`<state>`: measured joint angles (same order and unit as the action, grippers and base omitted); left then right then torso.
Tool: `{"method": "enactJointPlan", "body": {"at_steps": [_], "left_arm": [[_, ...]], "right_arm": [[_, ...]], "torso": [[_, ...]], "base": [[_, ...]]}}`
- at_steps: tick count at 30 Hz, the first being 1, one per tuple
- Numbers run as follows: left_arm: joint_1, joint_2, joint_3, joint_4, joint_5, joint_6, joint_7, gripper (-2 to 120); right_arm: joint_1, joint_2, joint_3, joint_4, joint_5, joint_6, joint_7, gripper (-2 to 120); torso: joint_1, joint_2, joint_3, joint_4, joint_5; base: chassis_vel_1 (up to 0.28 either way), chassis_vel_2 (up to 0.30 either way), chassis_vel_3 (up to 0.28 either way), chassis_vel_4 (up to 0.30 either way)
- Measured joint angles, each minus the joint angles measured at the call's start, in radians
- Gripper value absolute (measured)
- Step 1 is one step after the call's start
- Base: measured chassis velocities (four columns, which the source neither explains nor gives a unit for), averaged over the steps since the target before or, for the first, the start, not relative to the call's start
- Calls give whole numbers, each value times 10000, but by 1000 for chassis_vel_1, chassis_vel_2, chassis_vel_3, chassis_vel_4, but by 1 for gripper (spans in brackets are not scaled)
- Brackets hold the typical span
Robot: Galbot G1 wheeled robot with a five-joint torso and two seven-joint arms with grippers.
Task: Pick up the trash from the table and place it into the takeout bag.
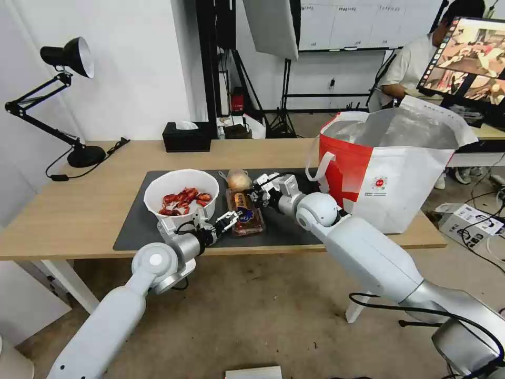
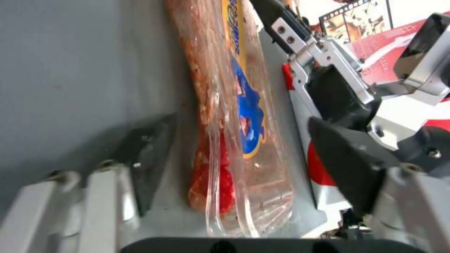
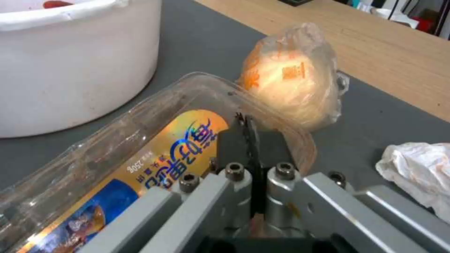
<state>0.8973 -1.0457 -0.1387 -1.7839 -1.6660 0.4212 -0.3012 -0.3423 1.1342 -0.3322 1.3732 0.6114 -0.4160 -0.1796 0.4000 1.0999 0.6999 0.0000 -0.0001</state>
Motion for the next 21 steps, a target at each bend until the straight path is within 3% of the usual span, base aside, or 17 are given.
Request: {"method": "enactJointPlan", "body": {"at_steps": [3, 6, 8, 9, 11, 14, 21], "left_arm": [[0, -6, 8, 6, 8, -14, -8, 64], [31, -10, 8, 12, 26, -53, -19, 48], [37, -3, 9, 11, 27, -57, -20, 46], [52, 29, -4, 12, 32, -68, -19, 37], [58, 51, -14, 10, 34, -74, -19, 34], [71, 99, -42, -12, 38, -102, -17, 19], [97, 89, -160, -35, 50, -156, 13, 0]], "right_arm": [[1, 15, 2, -4, 2, 0, 18, 0], [-1, 32, 5, -6, 6, 0, 47, 0], [-3, 33, 5, -5, 7, 0, 49, 0], [-15, 35, 7, -2, 10, 0, 59, 0], [-20, 35, 8, 7, 12, 0, 64, 0], [-25, 31, 10, 45, 22, 0, 77, 0], [-49, -24, 31, 174, 57, -6, 127, 0]], "torso": [[0, 0, 0, 0, 0], [0, 0, 0, 0, 0], [0, 0, 0, 0, 0], [0, 0, 0, 0, 0], [0, 0, 1, 0, 0], [0, 0, 0, 1, 0], [0, 0, 0, 1, 0]], "base": [[0, 0, 0, 0], [0, 0, 0, 0], [0, 0, 0, 0], [0, 0, 0, 0], [0, 0, 0, 0], [0, 0, 0, 0], [0, 0, 0, 0]]}}
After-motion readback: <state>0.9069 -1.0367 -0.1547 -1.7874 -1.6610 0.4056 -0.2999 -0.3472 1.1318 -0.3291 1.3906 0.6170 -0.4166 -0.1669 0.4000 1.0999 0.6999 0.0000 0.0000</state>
